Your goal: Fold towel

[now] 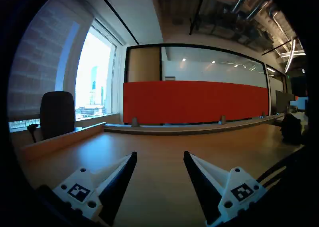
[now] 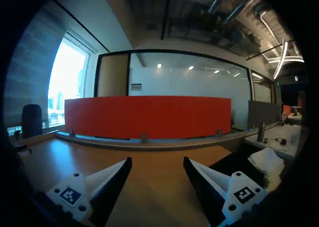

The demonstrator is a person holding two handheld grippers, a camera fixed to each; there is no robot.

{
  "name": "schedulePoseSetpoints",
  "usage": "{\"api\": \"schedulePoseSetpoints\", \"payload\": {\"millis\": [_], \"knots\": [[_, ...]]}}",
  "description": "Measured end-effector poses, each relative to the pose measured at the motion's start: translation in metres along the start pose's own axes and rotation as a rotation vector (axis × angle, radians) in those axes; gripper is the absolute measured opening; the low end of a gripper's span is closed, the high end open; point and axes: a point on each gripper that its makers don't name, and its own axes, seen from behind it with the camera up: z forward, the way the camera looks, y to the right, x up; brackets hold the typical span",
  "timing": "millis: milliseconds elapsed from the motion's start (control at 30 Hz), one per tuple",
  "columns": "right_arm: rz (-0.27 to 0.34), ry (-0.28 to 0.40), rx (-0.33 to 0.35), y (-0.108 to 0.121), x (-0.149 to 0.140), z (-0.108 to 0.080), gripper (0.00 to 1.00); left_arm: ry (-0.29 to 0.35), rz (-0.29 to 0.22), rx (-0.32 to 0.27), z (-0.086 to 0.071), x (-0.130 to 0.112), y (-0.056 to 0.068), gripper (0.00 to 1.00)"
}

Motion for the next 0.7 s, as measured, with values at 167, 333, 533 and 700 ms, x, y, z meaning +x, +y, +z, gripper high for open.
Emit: {"api": "schedulePoseSetpoints", "payload": {"millis": [167,333,533,700], "knots": [[0.018,-0.004,0.008,0.006,-0.019,-0.002,1.00,0.000,0.000,0.000,0.000,0.000,0.000,0.86],[0.027,-0.008,0.017,0.010,-0.034,-0.002,1.00,0.000,0.000,0.000,0.000,0.000,0.001,0.86],[0.042,-0.010,0.018,0.014,-0.050,-0.002,1.00,0.000,0.000,0.000,0.000,-0.001,0.001,0.86],[0.058,-0.016,0.007,0.021,-0.066,-0.003,1.00,0.000,0.000,0.000,0.000,-0.001,0.001,0.86]]}}
